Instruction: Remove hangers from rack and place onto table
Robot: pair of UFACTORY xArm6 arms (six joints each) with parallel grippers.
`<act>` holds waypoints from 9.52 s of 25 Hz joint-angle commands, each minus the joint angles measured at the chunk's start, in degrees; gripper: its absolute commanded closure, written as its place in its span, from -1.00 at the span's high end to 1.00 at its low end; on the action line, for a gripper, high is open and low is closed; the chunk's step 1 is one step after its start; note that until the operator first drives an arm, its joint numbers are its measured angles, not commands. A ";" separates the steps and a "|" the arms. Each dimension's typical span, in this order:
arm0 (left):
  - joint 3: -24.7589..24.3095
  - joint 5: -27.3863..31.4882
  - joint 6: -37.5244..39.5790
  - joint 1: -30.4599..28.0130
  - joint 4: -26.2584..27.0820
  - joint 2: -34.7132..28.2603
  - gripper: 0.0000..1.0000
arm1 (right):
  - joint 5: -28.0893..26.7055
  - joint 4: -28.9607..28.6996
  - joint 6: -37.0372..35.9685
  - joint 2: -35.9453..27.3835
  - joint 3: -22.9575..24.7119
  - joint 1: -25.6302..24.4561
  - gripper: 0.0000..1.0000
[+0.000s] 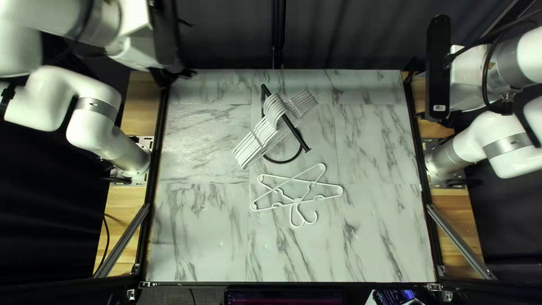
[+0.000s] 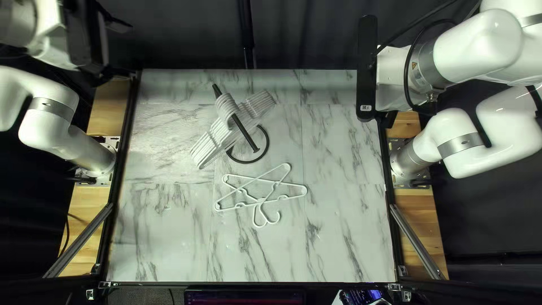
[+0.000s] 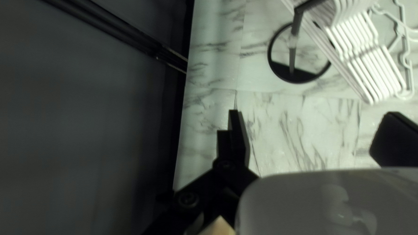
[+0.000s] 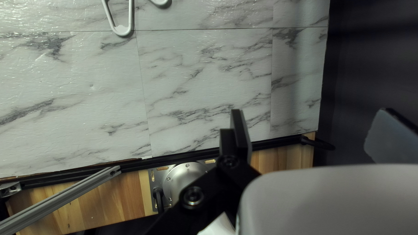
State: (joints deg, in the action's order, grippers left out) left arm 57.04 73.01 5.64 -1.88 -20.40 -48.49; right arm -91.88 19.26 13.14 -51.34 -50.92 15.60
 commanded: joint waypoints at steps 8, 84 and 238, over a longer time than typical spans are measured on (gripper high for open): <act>-1.69 -16.28 -4.26 4.24 8.95 8.54 1.00 | 0.00 0.00 0.00 0.00 0.00 0.00 1.00; -2.03 -16.64 -5.32 4.86 10.29 8.72 1.00 | 52.27 -24.19 -60.52 20.25 16.36 -32.34 1.00; -2.03 -16.64 -5.32 4.86 10.29 8.72 1.00 | 27.08 23.87 29.56 46.86 1.25 19.79 -1.00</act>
State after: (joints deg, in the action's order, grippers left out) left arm 55.01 56.37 0.32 2.98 -10.11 -39.77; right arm -64.98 42.49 42.29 -4.88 -50.12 35.98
